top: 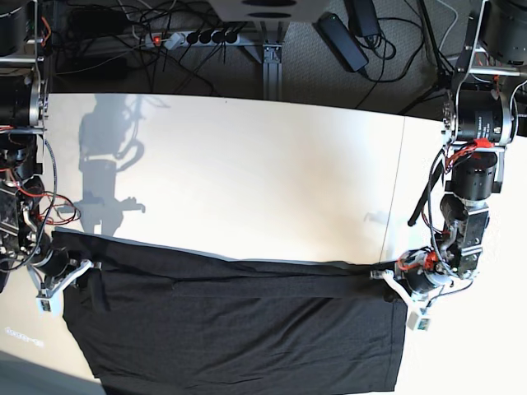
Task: Fold the T-shirt properly
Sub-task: 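Lower the held edge onto the shirt, folding it over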
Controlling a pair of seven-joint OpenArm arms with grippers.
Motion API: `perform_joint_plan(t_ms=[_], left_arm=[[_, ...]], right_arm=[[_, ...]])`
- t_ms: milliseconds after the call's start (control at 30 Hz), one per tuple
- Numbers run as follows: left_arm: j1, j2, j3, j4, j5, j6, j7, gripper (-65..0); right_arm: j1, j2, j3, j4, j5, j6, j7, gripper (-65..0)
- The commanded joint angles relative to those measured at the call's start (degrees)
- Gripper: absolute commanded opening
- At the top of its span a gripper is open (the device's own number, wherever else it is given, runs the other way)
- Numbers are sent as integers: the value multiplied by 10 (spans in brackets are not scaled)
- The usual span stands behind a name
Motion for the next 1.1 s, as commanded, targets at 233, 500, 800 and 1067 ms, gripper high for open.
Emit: perform_joint_plan(t_ms=[233,500,800,1067], left_arm=[[-5,-5,47,9,2,7,16,-650],[-5,-5,47,9,3,2,28,-650],[-1,-38,47,13,-79,-55,75,-650],[69,-110,47,147,-132,-88,99,-650]], right_arm=[[-45,8,4,3,3,19,13,-650],[-68,9,4,7,5,20,10,-650],[-138,9,65,97,34,20,-61,-650],[-240,9,156,215,97,20,-130,-650]])
